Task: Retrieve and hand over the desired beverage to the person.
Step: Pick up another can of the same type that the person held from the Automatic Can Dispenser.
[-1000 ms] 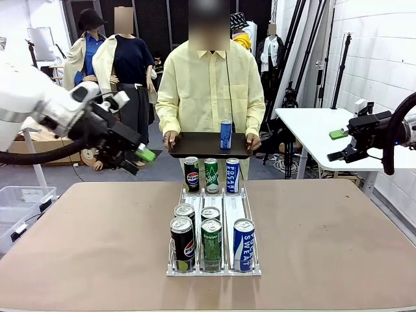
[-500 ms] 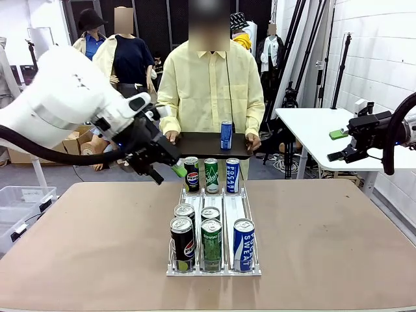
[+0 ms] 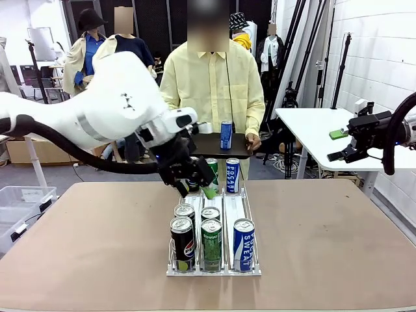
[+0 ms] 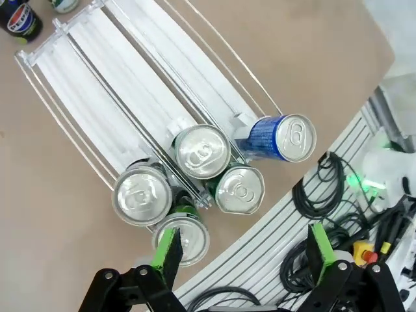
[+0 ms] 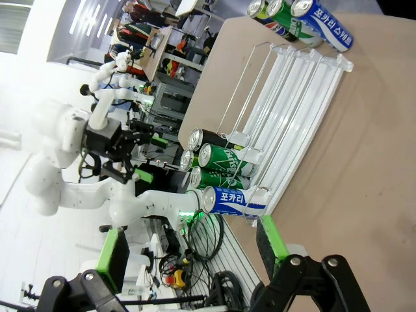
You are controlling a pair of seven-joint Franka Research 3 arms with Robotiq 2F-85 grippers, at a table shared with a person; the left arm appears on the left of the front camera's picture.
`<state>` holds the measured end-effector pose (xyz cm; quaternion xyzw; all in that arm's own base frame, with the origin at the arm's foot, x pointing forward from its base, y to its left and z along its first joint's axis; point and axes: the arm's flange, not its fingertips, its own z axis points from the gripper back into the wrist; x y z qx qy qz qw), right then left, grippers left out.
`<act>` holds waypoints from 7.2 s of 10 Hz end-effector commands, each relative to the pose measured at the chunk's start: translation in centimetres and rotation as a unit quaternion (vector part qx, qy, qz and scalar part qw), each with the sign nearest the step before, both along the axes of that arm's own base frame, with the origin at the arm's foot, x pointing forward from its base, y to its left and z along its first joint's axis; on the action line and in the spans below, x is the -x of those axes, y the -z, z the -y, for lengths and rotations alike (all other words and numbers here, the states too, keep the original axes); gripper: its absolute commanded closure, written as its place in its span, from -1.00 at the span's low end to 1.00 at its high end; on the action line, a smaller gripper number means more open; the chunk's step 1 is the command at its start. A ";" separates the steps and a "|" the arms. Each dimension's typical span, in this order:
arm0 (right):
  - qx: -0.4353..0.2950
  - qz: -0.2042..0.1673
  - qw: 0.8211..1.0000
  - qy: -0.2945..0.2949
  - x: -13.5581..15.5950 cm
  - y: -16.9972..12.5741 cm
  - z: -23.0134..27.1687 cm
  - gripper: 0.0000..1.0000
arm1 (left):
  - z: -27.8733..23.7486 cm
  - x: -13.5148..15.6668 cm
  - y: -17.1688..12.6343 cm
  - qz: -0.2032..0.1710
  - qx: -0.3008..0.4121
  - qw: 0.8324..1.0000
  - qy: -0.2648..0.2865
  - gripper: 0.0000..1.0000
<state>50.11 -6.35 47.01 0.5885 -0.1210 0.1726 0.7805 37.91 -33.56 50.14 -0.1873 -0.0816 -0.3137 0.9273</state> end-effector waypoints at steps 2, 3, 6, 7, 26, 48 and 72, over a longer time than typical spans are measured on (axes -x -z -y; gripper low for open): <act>-0.002 -0.001 1.000 -0.001 0.1 -0.1 0.0 -1.00 | 3.2 0.8 0.8 0.011 -0.066 0.998 -0.012 -1.00; -0.002 -0.001 1.000 -0.001 0.1 -0.1 0.0 -1.00 | 4.1 1.3 1.3 0.013 -0.079 0.997 -0.007 -1.00; -0.002 -0.001 1.000 -0.001 0.1 -0.1 0.0 -1.00 | 2.9 1.7 1.5 0.012 -0.062 0.998 0.002 -1.00; -0.002 -0.001 1.000 -0.001 0.1 -0.1 0.0 -1.00 | 2.9 1.7 1.5 0.012 -0.062 0.998 0.002 -1.00; -0.002 -0.001 1.000 -0.001 0.1 -0.1 0.0 -1.00 | 8.2 1.6 4.2 -0.020 -0.151 0.987 -0.047 -1.00; -0.002 -0.001 1.000 -0.001 0.1 -0.1 0.0 -1.00 | 8.9 -0.5 7.9 0.000 -0.177 0.976 -0.128 -1.00; -0.002 -0.001 1.000 -0.001 0.1 -0.1 0.0 -1.00 | 8.9 -0.8 9.3 -0.026 -0.181 0.977 -0.108 0.40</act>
